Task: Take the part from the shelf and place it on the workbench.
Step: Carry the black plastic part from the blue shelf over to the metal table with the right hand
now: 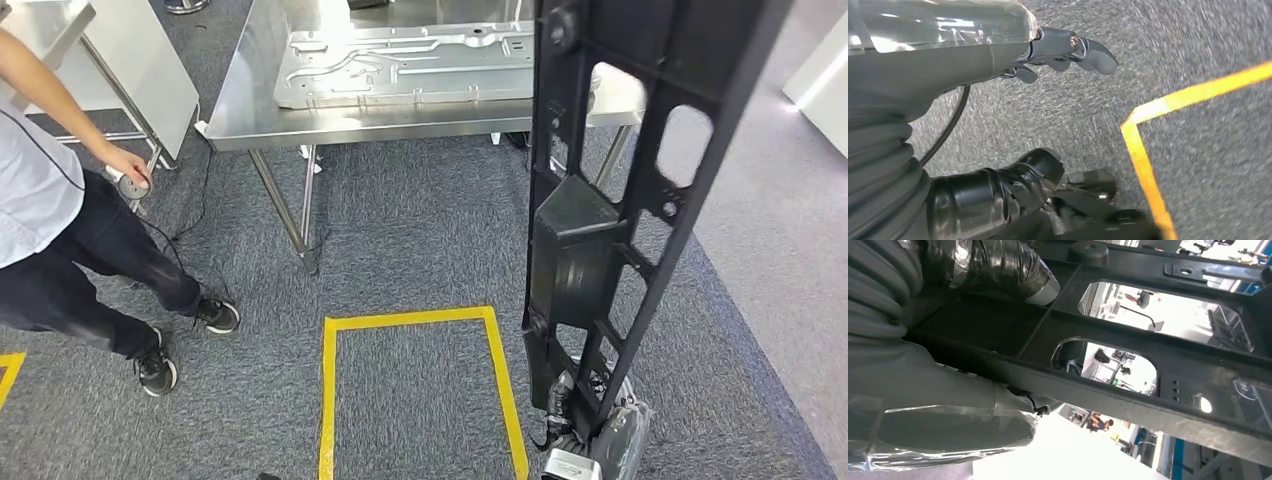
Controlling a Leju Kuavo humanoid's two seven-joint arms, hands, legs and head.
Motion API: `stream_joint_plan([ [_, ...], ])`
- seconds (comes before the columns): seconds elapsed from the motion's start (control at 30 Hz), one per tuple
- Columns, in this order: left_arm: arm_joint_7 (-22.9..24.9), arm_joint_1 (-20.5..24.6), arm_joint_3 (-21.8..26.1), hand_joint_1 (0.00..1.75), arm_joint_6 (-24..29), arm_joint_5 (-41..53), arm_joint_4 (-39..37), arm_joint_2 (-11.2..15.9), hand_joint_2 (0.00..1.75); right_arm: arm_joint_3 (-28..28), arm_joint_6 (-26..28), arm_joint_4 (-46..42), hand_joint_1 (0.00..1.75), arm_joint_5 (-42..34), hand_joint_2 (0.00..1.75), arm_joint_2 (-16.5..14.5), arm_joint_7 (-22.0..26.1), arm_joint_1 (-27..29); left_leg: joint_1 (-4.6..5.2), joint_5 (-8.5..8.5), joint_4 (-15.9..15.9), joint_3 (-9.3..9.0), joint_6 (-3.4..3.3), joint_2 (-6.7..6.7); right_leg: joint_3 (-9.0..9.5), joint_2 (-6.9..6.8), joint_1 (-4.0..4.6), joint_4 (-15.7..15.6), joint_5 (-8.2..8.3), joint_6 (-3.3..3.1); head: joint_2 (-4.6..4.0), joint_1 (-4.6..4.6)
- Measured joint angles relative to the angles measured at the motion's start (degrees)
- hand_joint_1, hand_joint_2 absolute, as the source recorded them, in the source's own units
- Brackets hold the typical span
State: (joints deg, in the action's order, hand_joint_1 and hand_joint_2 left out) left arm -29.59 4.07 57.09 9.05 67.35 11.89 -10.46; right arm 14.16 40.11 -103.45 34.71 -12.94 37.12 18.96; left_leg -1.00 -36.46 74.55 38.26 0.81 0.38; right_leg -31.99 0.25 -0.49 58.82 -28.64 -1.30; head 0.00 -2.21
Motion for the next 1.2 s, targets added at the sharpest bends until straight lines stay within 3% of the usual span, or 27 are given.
stream_joint_plan([
  [0.03, 0.02, -0.06, 0.00, 0.00, -0.01, 0.04, 0.00, 0.00, 1.75, 0.00, 0.00, 0.00, 1.75, 0.00, 1.75, 0.00, 0.03, 0.00, 0.01, 1.40, -0.28, 0.49, -0.10, 0.00, 0.37, 0.15, 0.12, 0.01, -0.28, -0.02, 0.00, -0.01],
  [0.07, 0.04, -0.09, 0.00, 0.00, -0.01, 0.06, 0.00, 0.01, 1.75, 0.00, 0.00, 0.00, 1.75, 0.01, 1.75, 0.00, 0.06, 0.01, 0.04, 3.81, -2.72, -0.05, -0.32, -0.02, 0.86, 0.29, 0.21, 0.02, -0.60, 0.01, 0.00, 0.01],
  [0.13, 0.07, -0.13, 0.01, 0.00, 0.01, 0.06, 0.00, 0.09, 1.75, 0.00, 0.00, -0.01, 1.75, 0.04, 1.75, 0.00, 0.09, -0.03, 0.31, 8.47, -9.89, -2.49, -1.06, -0.11, 1.71, 0.45, 0.42, 0.08, -1.34, 0.27, 0.00, -0.02],
  [0.17, 0.08, -0.09, 0.01, 0.00, 0.01, 0.06, 0.00, 0.15, 1.75, 0.00, 0.00, -0.03, 1.75, 0.05, 1.75, 0.00, 0.11, -0.04, 0.51, 9.49, -12.65, -3.55, -1.40, -0.15, 1.84, 0.51, 0.46, 0.16, -1.64, 0.50, 0.00, -0.01],
  [0.3, 0.21, 0.03, 0.03, 0.00, 0.02, 0.07, 0.00, 0.23, 1.75, 0.00, 0.00, -0.21, 1.75, 0.08, 1.75, -0.02, 0.19, -0.02, 0.75, 9.25, -15.33, -4.76, -2.19, -0.21, 1.93, 0.47, 0.35, -0.01, -2.17, 1.74, 0.00, -0.04],
  [0.37, 0.24, -0.01, 0.04, 0.00, 0.02, 0.09, 0.00, 0.20, 1.75, 0.00, 0.01, -0.39, 1.75, 0.13, 1.75, -0.01, 0.27, -0.06, 0.37, 9.33, -16.22, -5.58, -2.72, -0.18, 1.13, 0.33, 0.35, 2.19, -3.52, 2.34, 0.00, -0.19],
  [0.47, 0.27, 0.13, 0.04, 0.00, 0.02, 0.10, 0.00, 0.19, 1.75, 0.00, 0.02, -0.54, 1.75, 0.16, 1.75, 0.01, 0.40, -0.04, 0.25, 8.94, -16.63, -6.45, -3.21, -0.11, -4.86, 0.17, -0.03, 12.62, -7.37, 2.98, 0.00, -0.31],
  [0.5, 0.28, 0.13, 0.04, 0.00, 0.01, 0.10, 0.00, 0.19, 1.75, 0.00, 0.02, -0.55, 1.75, 0.16, 1.75, 0.02, 0.42, 0.00, 0.24, 8.70, -16.61, -6.72, -3.21, -0.11, -6.68, 0.13, -0.18, 15.06, -7.51, 3.13, 0.00, -0.33],
  [0.53, 0.31, 0.08, 0.04, 0.00, 0.01, 0.11, 0.00, 0.19, 1.75, 0.00, 0.02, -0.55, 1.75, 0.17, 1.75, 0.03, 0.44, 0.02, 0.23, 8.42, -16.60, -7.06, -3.14, -0.12, -7.50, 0.08, -0.33, 15.42, -6.47, 3.23, 0.00, -0.32],
  [0.6, 0.38, -0.03, 0.04, 0.00, -0.01, 0.12, 0.00, 0.17, 1.75, 0.00, 0.02, -0.64, 1.75, 0.17, 1.75, 0.04, 0.52, 0.02, 0.16, 7.72, -16.53, -7.97, -2.82, -0.17, -6.01, -0.07, -0.56, 10.11, -1.72, 3.25, 0.00, -0.33],
  [0.67, 0.44, 0.00, 0.05, 0.00, -0.01, 0.13, 0.00, 0.16, 1.75, 0.00, 0.02, -0.81, 1.75, 0.17, 1.75, 0.04, 0.64, -0.03, 0.28, 6.94, -16.38, -8.58, -2.19, -0.24, -3.29, -0.20, -0.45, 3.55, 1.42, 2.97, 0.00, -0.34],
  [0.7, 0.45, 0.04, 0.05, 0.00, -0.01, 0.13, 0.00, 0.16, 1.75, 0.00, 0.02, -0.89, 1.75, 0.17, 1.75, 0.04, 0.72, -0.02, 0.35, 6.66, -16.36, -8.71, -1.82, -0.25, -2.51, -0.22, -0.33, 1.73, 1.84, 2.73, 0.00, -0.32],
  [0.8, 0.48, 0.15, 0.07, 0.00, -0.01, 0.13, 0.00, 0.17, 1.75, 0.00, 0.02, -1.05, 1.75, 0.18, 1.75, 0.04, 1.02, 0.06, 0.35, 6.23, -16.67, -9.05, -0.86, -0.14, -2.06, 0.01, -0.19, 0.77, 1.43, 1.71, 0.01, -0.27],
  [0.87, 0.50, 0.23, 0.07, 0.00, -0.01, 0.13, 0.00, 0.17, 1.75, -0.01, 0.02, -1.27, 1.75, 0.22, 1.75, 0.01, 1.20, 0.01, 0.23, 4.81, -14.72, -8.51, -0.36, -0.13, -1.49, -0.01, -0.31, 0.25, 1.32, 0.90, 0.01, -0.26],
  [0.9, 0.51, 0.23, 0.07, 0.00, -0.01, 0.13, 0.00, 0.17, 1.75, -0.01, 0.02, -1.38, 1.75, 0.26, 1.75, -0.01, 1.27, -0.02, 0.17, 3.37, -12.01, -7.30, -0.19, -0.15, -1.16, -0.08, -0.35, 0.03, 1.23, 0.53, 0.01, -0.24],
  [0.97, 0.51, 0.18, 0.07, 0.00, -0.04, 0.17, 0.00, 0.17, 1.75, -0.02, 0.02, -1.49, 1.75, 0.32, 1.75, -0.04, 1.37, -0.05, 0.17, 0.24, -4.20, -3.10, -0.02, -0.16, -0.78, -0.18, -0.11, -0.03, 0.89, 0.02, 0.00, -0.22],
  [1.0, 0.51, 0.12, 0.07, 0.00, -0.05, 0.20, 0.00, 0.17, 1.75, -0.02, 0.01, -1.49, 1.75, 0.34, 1.75, -0.04, 1.39, -0.04, 0.17, -0.39, -1.17, -1.16, -0.01, -0.15, -0.61, -0.13, 0.04, -0.03, 0.72, -0.13, 0.00, -0.22],
  [1.03, 0.53, 0.07, 0.07, 0.00, -0.07, 0.22, 0.00, 0.17, 1.75, -0.02, 0.02, -1.49, 1.75, 0.35, 1.75, -0.04, 1.38, -0.03, 0.19, 0.12, 0.06, -0.01, -0.09, -0.15, -0.37, -0.04, 0.18, -0.03, 0.52, -0.20, 0.00, -0.22],
  [1.07, 0.55, 0.02, 0.07, 0.00, -0.07, 0.23, 0.00, 0.17, 1.75, -0.01, 0.01, -1.49, 1.75, 0.36, 1.75, -0.04, 1.38, -0.03, 0.24, 1.87, -1.11, 0.01, -0.30, -0.16, -0.02, 0.08, 0.32, -0.02, 0.29, -0.21, 0.00, -0.22],
  [1.13, 0.59, -0.01, 0.07, 0.00, -0.07, 0.23, 0.00, 0.21, 1.75, -0.02, 0.01, -1.49, 1.75, 0.36, 1.75, -0.04, 1.37, -0.03, 0.51, 6.81, -8.21, -2.47, -1.16, -0.21, 0.78, 0.25, 0.52, -0.04, -0.28, -0.13, 0.00, -0.24],
  [1.2, 0.62, 0.09, 0.07, 0.00, -0.07, 0.23, 0.00, 0.32, 1.75, -0.02, 0.01, -1.52, 1.75, 0.36, 1.75, -0.04, 1.37, -0.05, 0.92, 9.20, -14.09, -4.83, -1.95, -0.24, 1.14, 0.27, 0.70, 0.05, -0.81, 0.29, 0.00, -0.25],
])
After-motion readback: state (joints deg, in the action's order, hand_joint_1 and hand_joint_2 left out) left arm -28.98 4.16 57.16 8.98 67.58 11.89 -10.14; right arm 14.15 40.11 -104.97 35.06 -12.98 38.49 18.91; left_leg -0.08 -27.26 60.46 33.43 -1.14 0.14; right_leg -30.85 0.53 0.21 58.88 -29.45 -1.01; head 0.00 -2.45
